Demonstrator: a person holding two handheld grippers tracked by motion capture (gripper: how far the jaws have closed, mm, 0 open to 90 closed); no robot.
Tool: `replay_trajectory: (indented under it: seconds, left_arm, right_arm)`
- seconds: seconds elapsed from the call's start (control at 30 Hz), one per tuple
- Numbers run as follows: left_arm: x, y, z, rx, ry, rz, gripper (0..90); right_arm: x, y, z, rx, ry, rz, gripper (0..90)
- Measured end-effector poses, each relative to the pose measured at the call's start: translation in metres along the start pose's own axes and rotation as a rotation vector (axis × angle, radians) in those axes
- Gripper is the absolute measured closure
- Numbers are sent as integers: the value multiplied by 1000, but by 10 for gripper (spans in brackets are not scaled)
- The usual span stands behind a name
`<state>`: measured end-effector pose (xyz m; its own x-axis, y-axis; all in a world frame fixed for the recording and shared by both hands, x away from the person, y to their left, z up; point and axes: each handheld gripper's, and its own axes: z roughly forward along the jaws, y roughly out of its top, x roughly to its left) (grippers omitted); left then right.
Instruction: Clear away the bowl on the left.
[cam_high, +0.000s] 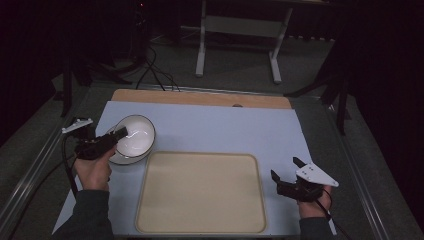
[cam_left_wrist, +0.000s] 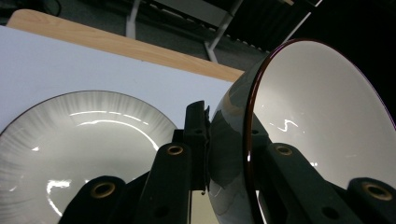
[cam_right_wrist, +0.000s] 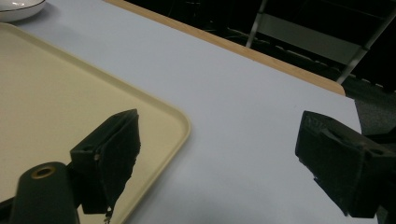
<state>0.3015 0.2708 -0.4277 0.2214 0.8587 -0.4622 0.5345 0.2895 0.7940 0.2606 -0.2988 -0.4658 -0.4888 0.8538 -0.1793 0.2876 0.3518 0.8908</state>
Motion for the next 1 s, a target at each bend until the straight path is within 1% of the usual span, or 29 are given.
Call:
replay_trajectory:
  seconds: [0.47,0.63,0.77,1.0]
  left_arm:
    - [-16,0,4,13,-45,22,788]
    - [-22,-2,9,34,-60,41,787]
    - [-27,-4,13,43,-78,39,786]
    - [-36,-9,21,74,-101,54,785]
  right_arm:
    - [-1,0,-1,-5,-2,0,135]
    - [-1,0,-1,-6,-2,0,135]
    - [-1,0,-1,-7,-2,-1,135]
    - [-1,0,-1,-7,0,-3,134]
